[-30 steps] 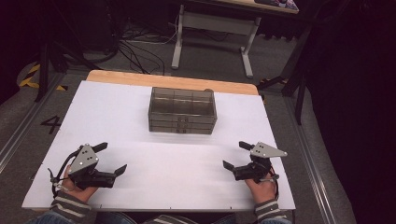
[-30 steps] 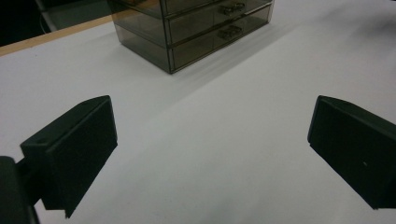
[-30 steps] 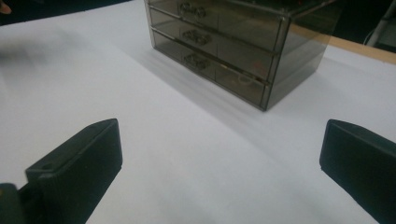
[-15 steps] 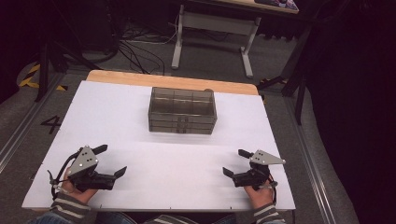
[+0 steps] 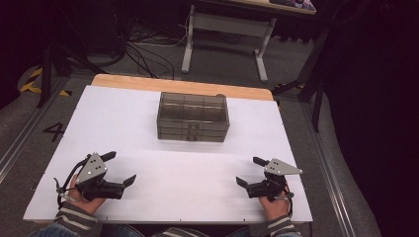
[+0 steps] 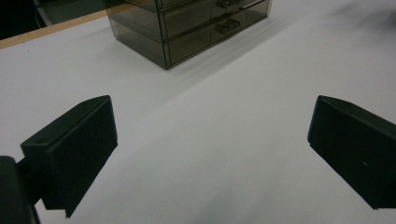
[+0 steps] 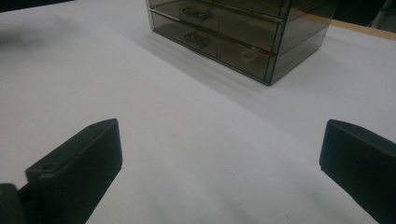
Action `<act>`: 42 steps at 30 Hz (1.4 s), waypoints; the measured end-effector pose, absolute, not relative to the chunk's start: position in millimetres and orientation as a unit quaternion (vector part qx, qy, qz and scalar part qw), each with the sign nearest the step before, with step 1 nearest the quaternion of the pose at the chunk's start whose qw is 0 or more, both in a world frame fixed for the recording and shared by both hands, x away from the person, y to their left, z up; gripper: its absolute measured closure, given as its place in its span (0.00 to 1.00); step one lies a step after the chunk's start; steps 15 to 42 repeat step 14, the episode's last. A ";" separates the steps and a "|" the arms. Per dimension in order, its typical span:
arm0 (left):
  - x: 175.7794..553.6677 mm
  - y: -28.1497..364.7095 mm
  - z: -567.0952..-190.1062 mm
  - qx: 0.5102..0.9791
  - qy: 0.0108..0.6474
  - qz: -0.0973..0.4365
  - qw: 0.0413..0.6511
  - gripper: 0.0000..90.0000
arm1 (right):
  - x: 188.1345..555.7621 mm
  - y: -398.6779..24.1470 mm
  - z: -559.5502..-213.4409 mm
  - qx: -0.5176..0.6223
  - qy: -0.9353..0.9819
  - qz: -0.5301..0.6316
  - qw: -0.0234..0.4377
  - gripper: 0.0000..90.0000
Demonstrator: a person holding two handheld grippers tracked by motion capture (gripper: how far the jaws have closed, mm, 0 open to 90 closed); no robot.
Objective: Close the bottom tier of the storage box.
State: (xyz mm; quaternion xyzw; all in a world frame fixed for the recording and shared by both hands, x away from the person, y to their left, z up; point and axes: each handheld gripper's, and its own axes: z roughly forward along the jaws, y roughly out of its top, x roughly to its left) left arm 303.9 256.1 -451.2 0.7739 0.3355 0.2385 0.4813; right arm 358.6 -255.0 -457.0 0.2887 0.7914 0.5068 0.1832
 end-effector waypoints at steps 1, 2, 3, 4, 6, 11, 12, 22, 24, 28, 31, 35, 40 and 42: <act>303.9 256.4 -451.1 0.773 0.336 0.238 0.483 0.02 | 358.8 -255.2 -457.0 0.289 0.791 0.506 0.184 0.00; 303.9 256.6 -451.1 0.773 0.336 0.238 0.484 0.02 | 358.9 -255.3 -456.9 0.288 0.792 0.506 0.186 0.00; 304.1 256.9 -451.1 0.773 0.335 0.236 0.485 0.02 | 358.8 -255.0 -456.8 0.287 0.791 0.506 0.187 0.00; 304.3 257.3 -451.2 0.772 0.336 0.237 0.485 0.02 | 358.8 -254.6 -456.7 0.286 0.792 0.506 0.189 0.00; 304.9 257.0 -451.6 0.771 0.339 0.235 0.484 0.02 | 358.6 -253.4 -456.5 0.283 0.795 0.502 0.190 0.00; 304.9 257.0 -451.5 0.771 0.342 0.237 0.483 0.02 | 358.6 -254.2 -456.7 0.288 0.793 0.504 0.184 0.00; 305.1 257.3 -451.5 0.772 0.341 0.238 0.480 0.02 | 358.9 -254.6 -456.8 0.291 0.792 0.504 0.183 0.00; 305.6 257.1 -451.9 0.774 0.342 0.243 0.473 0.03 | 359.8 -254.3 -457.0 0.298 0.796 0.497 0.178 0.01; 305.6 257.1 -451.9 0.774 0.342 0.243 0.473 0.03 | 359.8 -254.3 -457.0 0.298 0.796 0.497 0.178 0.01; 305.6 257.1 -451.9 0.774 0.342 0.243 0.473 0.03 | 359.8 -254.3 -457.0 0.298 0.796 0.497 0.178 0.01; 305.6 257.1 -451.9 0.774 0.342 0.243 0.473 0.03 | 359.8 -254.3 -457.0 0.298 0.796 0.497 0.178 0.01; 305.6 257.1 -451.9 0.774 0.342 0.243 0.473 0.03 | 359.8 -254.3 -457.0 0.298 0.796 0.497 0.178 0.01; 305.6 257.1 -451.9 0.774 0.342 0.243 0.473 0.03 | 359.8 -254.3 -457.0 0.298 0.796 0.497 0.178 0.01; 305.6 257.1 -451.9 0.774 0.342 0.243 0.473 0.03 | 359.8 -254.3 -457.0 0.298 0.796 0.497 0.178 0.01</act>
